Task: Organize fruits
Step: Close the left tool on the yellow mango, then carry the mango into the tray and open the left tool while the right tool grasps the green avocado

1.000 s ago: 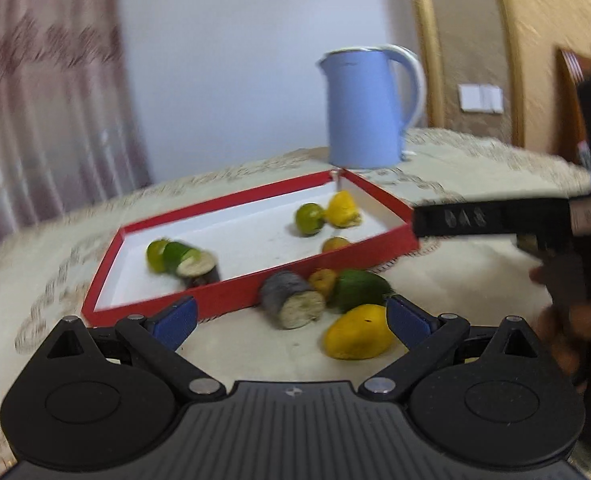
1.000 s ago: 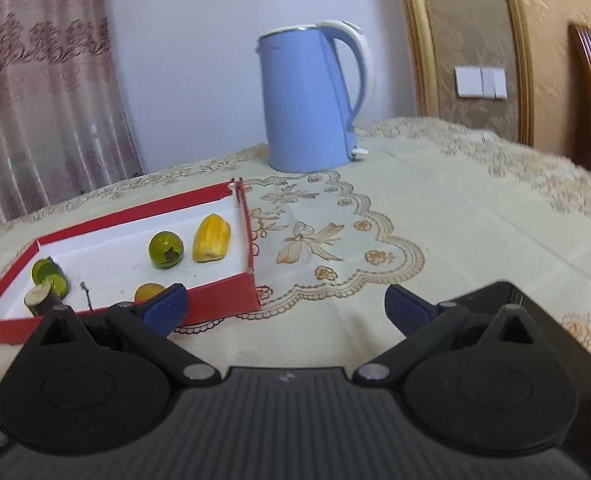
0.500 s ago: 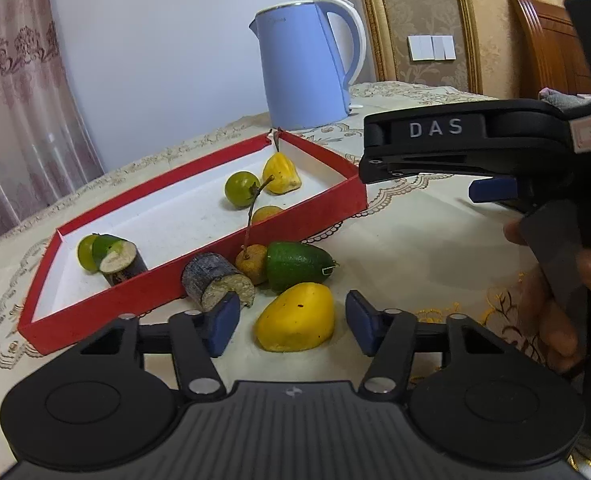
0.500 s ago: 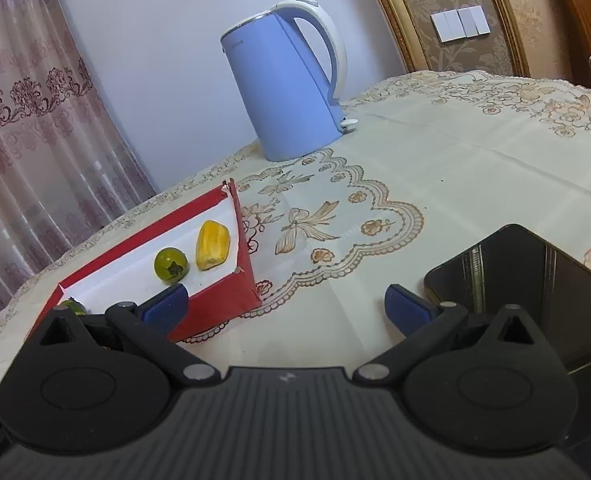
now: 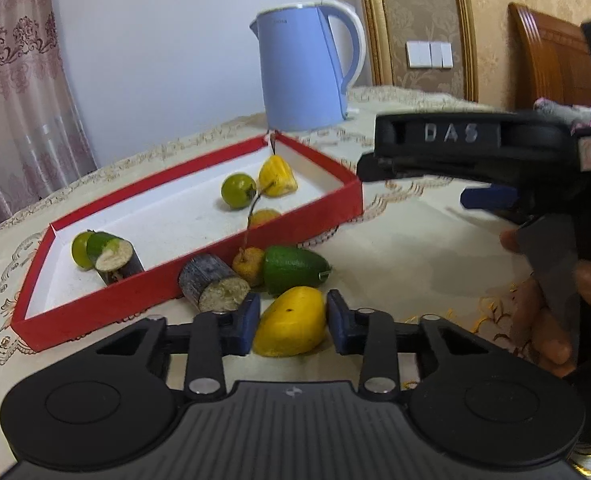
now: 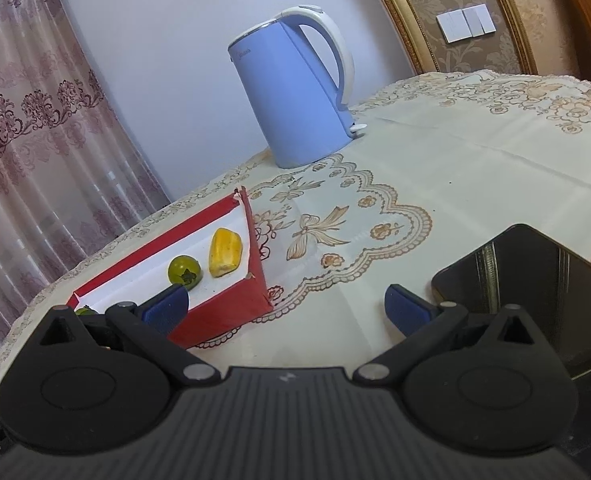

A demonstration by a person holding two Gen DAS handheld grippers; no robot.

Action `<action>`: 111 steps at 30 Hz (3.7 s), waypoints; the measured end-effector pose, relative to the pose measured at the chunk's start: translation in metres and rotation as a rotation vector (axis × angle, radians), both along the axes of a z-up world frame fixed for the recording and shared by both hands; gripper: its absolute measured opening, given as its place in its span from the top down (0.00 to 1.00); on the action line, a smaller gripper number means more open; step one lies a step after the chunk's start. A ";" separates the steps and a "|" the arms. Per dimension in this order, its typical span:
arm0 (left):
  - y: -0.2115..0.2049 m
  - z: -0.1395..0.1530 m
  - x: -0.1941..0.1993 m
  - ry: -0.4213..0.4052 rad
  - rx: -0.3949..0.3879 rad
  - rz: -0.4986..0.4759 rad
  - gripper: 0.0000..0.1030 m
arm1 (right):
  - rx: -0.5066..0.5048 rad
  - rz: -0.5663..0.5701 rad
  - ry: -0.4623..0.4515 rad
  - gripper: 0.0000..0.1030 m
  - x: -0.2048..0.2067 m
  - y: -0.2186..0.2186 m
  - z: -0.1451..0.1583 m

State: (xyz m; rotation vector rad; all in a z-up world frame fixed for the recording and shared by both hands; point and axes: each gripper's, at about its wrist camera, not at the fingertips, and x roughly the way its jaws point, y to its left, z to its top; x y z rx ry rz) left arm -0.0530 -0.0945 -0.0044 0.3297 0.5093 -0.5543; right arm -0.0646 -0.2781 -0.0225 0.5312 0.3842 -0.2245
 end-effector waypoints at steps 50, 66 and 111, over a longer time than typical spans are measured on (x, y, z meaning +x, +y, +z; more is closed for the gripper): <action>0.050 0.028 -0.005 -0.031 0.013 -0.050 0.69 | -0.112 0.089 0.006 0.00 -0.001 0.020 0.016; 0.038 -0.007 0.002 0.098 -0.059 0.017 0.53 | -0.313 0.169 -0.010 0.00 -0.017 0.051 0.035; 0.081 0.041 0.025 -0.031 -0.169 0.168 0.63 | -0.508 0.615 0.124 0.66 0.003 0.092 0.021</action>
